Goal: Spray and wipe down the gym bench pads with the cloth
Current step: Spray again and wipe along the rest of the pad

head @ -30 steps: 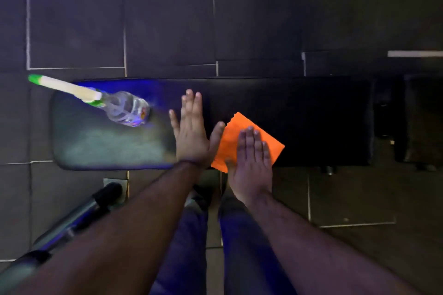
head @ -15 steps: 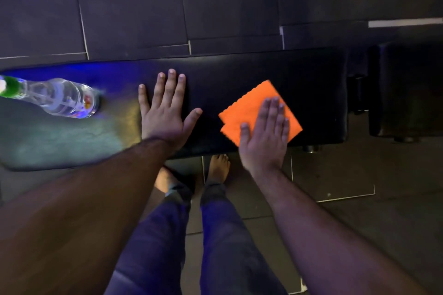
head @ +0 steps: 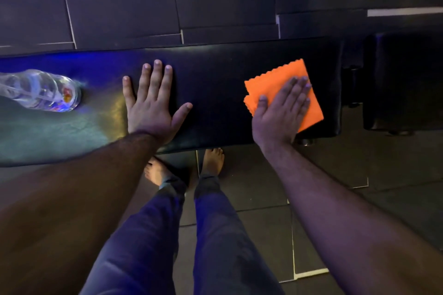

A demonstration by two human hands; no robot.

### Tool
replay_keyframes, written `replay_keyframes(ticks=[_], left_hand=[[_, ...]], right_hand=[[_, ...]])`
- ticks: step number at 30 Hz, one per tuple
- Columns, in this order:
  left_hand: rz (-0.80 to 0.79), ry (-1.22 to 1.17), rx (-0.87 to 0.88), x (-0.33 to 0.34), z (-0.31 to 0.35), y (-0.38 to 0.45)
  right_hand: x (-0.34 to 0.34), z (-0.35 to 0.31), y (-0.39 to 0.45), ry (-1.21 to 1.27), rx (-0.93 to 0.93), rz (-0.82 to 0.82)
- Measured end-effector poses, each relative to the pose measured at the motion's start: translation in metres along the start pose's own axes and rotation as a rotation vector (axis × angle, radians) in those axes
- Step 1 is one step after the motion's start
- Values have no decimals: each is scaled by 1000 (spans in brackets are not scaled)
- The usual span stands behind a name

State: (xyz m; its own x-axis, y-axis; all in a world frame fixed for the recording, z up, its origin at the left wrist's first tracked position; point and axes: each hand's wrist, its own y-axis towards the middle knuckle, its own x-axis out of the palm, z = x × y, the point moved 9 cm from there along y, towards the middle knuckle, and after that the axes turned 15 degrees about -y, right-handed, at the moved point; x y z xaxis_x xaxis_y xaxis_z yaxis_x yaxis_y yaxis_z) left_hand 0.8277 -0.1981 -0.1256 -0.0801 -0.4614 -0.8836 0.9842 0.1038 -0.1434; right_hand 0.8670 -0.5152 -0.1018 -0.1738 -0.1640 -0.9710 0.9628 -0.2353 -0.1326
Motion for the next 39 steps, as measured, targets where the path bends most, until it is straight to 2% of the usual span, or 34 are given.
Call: replay_keyframes(ticks=[3,5,7,10,14,20,27,31,34,36,39], left_hand=[[-9,1,-7,-1,-1,-1],[-5,-3,-9,-1,-1,-1],[-4,-3,-7,-1,-2,1],[8,4,-1,2,-5,-1],[10,10,10,5,-6,1],[-18,0,-8,2,-1,1],[-14,19,-6,2,-3,1],[-5,13,-5,3,-3,1],[-9,15,-3,2,-2,0],[-13,20,-3,2,-3,1],[-14,20,-7,2,-2,0]], right_hand=[[1,-4,-36,22,-93,16],[9,13,-63,17,-74,-2],[16,43,-64,22,23,-22],[14,81,-13,44,225,-3],[14,91,40,71,375,-13],[19,102,-23,139,297,6],[7,77,88,53,331,-33],[-12,23,99,14,165,51],[-11,28,56,22,55,61],[-1,53,40,39,86,23],[7,73,51,42,233,-51]])
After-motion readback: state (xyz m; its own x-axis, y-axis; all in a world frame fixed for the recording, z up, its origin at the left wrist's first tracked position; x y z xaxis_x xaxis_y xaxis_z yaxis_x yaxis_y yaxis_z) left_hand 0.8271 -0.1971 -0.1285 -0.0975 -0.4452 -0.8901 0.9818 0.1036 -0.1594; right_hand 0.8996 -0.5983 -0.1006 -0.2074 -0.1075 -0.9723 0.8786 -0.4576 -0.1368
